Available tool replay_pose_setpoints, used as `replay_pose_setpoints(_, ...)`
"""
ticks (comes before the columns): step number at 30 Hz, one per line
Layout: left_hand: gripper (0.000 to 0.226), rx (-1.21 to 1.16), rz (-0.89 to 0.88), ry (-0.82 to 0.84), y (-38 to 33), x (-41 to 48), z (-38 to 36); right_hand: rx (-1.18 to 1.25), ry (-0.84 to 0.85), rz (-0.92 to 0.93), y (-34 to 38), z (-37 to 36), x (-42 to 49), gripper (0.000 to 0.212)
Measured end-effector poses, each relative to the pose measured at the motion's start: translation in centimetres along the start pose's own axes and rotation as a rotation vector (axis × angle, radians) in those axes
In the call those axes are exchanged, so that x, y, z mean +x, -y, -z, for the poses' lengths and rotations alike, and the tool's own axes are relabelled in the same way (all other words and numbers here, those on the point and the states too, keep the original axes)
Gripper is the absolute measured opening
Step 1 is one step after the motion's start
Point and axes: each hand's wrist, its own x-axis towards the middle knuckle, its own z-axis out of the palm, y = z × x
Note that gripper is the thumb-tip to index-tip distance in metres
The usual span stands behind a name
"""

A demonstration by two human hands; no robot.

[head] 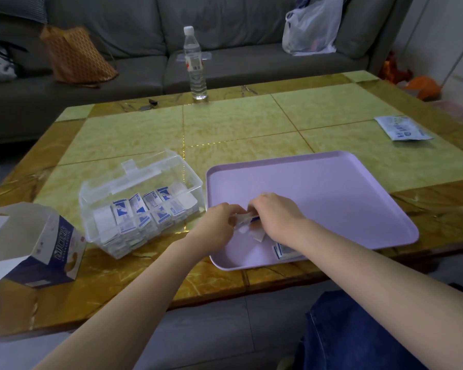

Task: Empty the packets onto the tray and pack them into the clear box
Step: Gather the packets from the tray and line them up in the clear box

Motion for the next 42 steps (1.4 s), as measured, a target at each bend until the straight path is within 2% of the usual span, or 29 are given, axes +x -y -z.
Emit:
replay_pose_setpoints(3, 0.03, -0.006, -0.06, -0.066, -0.1, -0.6, 0.6, -0.102, -0.005, -0.023, 0.2, 0.3, 0.1, 0.016)
replay_pose_setpoints(7, 0.033, 0.154, -0.093, -0.039, -0.1, -0.8, 0.6, -0.166, 0.004, -0.005, 0.4, -0.3, 0.5, 0.024)
replay_pose_setpoints(11, 0.025, 0.278, -0.111, -0.028, 0.6, -0.8, -0.4, 0.113, -0.002, -0.08, 0.0, -2.1, 0.2, 0.044)
replay_pose_setpoints(14, 0.03, 0.351, -0.135, -0.046, 0.9, -0.5, -0.9, 0.391, -0.029, -0.116, 0.0, -3.1, -0.4, 0.053)
replay_pose_setpoints(16, 0.032, 0.385, -0.136, -0.033, 1.0, -0.3, -1.4, 0.479, -0.027, -0.103, 0.5, -3.5, -0.7, 0.055)
replay_pose_setpoints(20, 0.034, 0.489, -0.137, -0.042, 1.1, -0.1, -2.9, 0.501, -0.052, -0.041, 1.4, -4.2, -0.7, 0.044)
replay_pose_setpoints(27, 0.027, 0.408, -0.074, -0.142, 0.6, -1.2, -2.0, 0.318, -0.072, 0.008, 0.5, -4.4, -0.6, 0.034)
replay_pose_setpoints(35, 0.025, 0.438, -0.002, -0.09, 0.9, -2.0, -2.3, 0.383, -0.076, -0.004, 1.0, -5.2, -1.1, 0.045)
replay_pose_setpoints(38, 0.024, 0.442, -0.01, -0.094, 1.0, -1.9, -2.4, 0.385, -0.098, -0.01, 0.9, -5.0, -1.0, 0.032)
replay_pose_setpoints(42, 0.02, 0.452, -0.001, -0.096, 1.4, -1.9, -2.3, 0.371, -0.142, -0.008, 0.5, -4.1, -1.0, 0.025)
